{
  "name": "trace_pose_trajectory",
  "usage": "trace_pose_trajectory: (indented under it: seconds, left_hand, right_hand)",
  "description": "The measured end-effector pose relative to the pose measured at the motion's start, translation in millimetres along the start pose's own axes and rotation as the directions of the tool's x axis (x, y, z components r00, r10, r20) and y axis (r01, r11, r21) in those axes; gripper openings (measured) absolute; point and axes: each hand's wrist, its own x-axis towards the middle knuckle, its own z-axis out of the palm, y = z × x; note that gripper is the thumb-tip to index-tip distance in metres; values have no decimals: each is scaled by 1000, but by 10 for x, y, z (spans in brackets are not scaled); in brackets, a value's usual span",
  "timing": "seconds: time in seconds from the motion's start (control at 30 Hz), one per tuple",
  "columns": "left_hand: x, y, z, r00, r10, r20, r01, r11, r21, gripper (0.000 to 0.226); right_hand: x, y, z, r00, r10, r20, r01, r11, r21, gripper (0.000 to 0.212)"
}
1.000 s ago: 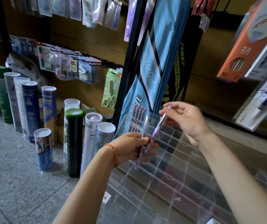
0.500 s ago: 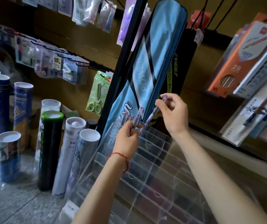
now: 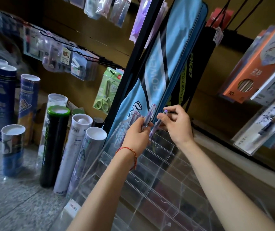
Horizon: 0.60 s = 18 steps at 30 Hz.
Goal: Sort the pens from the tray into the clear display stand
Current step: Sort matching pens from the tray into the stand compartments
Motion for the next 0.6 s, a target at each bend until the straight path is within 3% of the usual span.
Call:
trace_pose_trajectory:
  seconds: [0.37,0.6]
  left_hand:
    - [-46,127,-97,995,-43,86,44,999,-10,13]
    - [-30,140,-131,992,-61,112,56,997,46,9]
  right_hand:
    - [5,22,3,999,-53,13,54,996,-77,17]
    - [-10,64,56,985,-21,169,58,975,-216,16]
